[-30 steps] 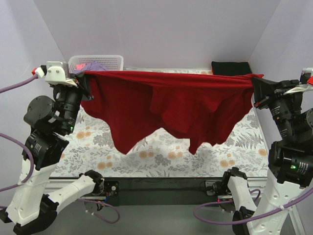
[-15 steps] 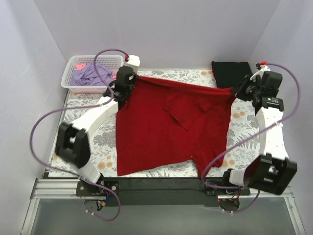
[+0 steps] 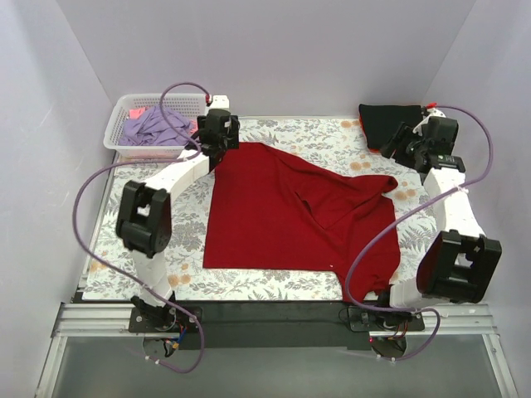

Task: Fold and stack the t-shirts
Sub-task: Flatten the tshirt out

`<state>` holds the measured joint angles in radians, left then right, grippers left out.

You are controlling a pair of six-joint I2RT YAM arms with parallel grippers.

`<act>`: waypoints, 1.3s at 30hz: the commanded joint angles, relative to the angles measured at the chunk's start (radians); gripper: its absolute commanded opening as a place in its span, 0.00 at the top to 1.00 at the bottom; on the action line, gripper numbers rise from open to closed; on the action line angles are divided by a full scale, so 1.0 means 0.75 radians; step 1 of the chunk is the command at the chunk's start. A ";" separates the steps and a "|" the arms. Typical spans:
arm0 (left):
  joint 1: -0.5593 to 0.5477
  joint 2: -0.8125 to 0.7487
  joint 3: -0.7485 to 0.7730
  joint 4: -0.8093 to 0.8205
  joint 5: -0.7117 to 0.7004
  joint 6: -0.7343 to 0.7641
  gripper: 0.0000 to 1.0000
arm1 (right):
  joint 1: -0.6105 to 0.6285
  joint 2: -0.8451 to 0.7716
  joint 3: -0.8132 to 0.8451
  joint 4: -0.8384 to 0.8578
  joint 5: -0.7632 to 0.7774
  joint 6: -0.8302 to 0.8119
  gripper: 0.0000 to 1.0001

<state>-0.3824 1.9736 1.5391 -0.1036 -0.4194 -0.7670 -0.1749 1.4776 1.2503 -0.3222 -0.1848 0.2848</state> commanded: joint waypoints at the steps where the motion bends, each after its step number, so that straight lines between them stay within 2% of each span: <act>1: -0.020 -0.344 -0.164 -0.058 0.125 -0.219 0.34 | 0.047 -0.141 -0.138 0.023 0.017 -0.052 0.33; 6: -0.089 -0.631 -0.521 -0.273 0.250 -0.433 0.38 | 0.229 -0.262 -0.380 0.025 -0.007 -0.081 0.35; 10: -0.124 -0.748 -0.790 -0.302 0.301 -0.532 0.53 | 0.423 -0.271 -0.519 0.035 0.042 -0.095 0.36; 14: -0.126 -0.719 -0.927 -0.304 0.314 -0.611 0.67 | 0.519 -0.228 -0.612 0.041 0.125 -0.099 0.37; 15: -0.126 -0.687 -0.943 -0.304 0.316 -0.630 0.75 | 0.528 -0.219 -0.626 0.047 0.148 -0.106 0.37; 18: -0.126 -0.585 -0.962 -0.312 0.283 -0.697 0.89 | 0.534 -0.142 -0.598 0.065 0.187 -0.114 0.37; 22: -0.126 -0.478 -0.972 -0.365 0.191 -0.767 1.00 | 0.550 -0.013 -0.546 0.090 0.222 -0.122 0.38; 27: -0.100 -0.369 -0.968 -0.390 0.087 -0.818 1.00 | 0.575 0.189 -0.450 0.123 0.240 -0.126 0.38; 31: -0.012 -0.324 -0.939 -0.434 0.124 -0.826 1.00 | 0.599 0.367 -0.303 0.125 0.240 -0.132 0.39; 35: 0.080 -0.328 -0.874 -0.469 0.071 -0.790 1.00 | 0.612 0.594 -0.046 0.094 0.240 -0.126 0.39; 39: 0.174 -0.294 -0.798 -0.457 0.095 -0.743 1.00 | 0.620 0.748 0.191 0.019 0.240 -0.134 0.39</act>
<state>-0.3023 1.6947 0.9371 -0.3412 -0.2821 -1.3674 0.2821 1.9553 1.2995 -0.2668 -0.0109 0.2016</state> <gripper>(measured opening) 0.007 0.613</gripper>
